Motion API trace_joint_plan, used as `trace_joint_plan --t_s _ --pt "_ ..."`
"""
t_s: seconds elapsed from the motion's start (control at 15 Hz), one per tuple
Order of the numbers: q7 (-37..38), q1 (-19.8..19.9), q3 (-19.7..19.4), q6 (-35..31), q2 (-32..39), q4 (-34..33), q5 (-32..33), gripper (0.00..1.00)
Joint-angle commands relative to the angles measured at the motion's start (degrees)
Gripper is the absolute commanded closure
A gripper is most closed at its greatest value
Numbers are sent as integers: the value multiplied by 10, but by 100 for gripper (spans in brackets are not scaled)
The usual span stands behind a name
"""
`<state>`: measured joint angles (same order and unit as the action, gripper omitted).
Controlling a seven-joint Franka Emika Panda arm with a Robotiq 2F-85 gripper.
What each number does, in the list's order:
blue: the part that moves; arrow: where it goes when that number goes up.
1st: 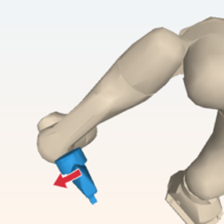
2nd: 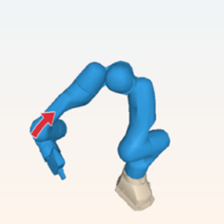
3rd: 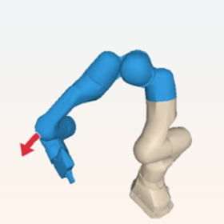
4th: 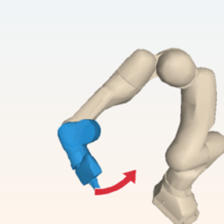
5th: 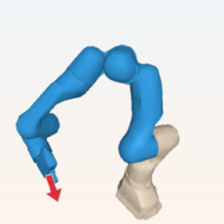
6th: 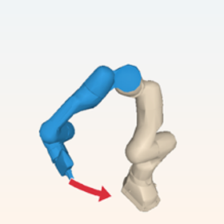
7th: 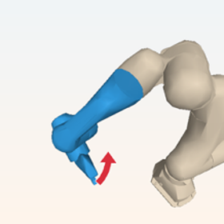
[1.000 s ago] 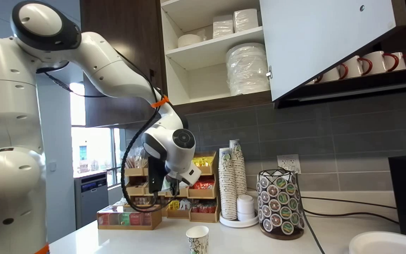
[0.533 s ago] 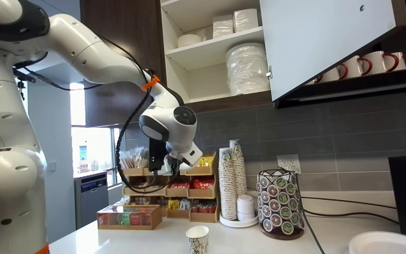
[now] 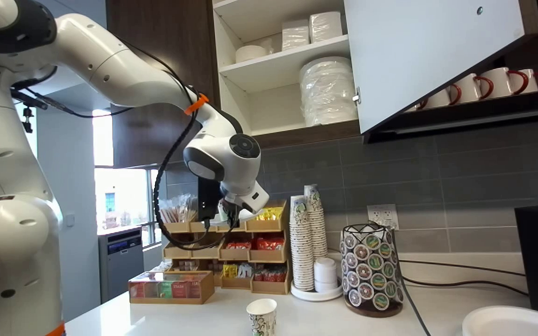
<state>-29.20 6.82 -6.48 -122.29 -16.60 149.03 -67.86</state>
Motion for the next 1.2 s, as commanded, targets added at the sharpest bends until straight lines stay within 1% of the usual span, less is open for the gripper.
trace_joint_plan --t_s 0.0,0.2,0.33,0.6,0.67,0.87,1.07,1.13 --pt "39 9 -2 12 -35 -8 39 99" --pt "71 17 -4 20 -63 -17 95 99" --pt "85 20 -12 34 -84 -21 121 99" --pt "98 28 -38 98 -117 -29 154 99" --pt "112 33 -40 107 -122 -31 162 99" --pt "137 43 -53 142 -132 -39 173 99" --pt "156 48 -59 174 -145 -50 167 99" --pt "130 45 -54 149 -130 -44 157 99"
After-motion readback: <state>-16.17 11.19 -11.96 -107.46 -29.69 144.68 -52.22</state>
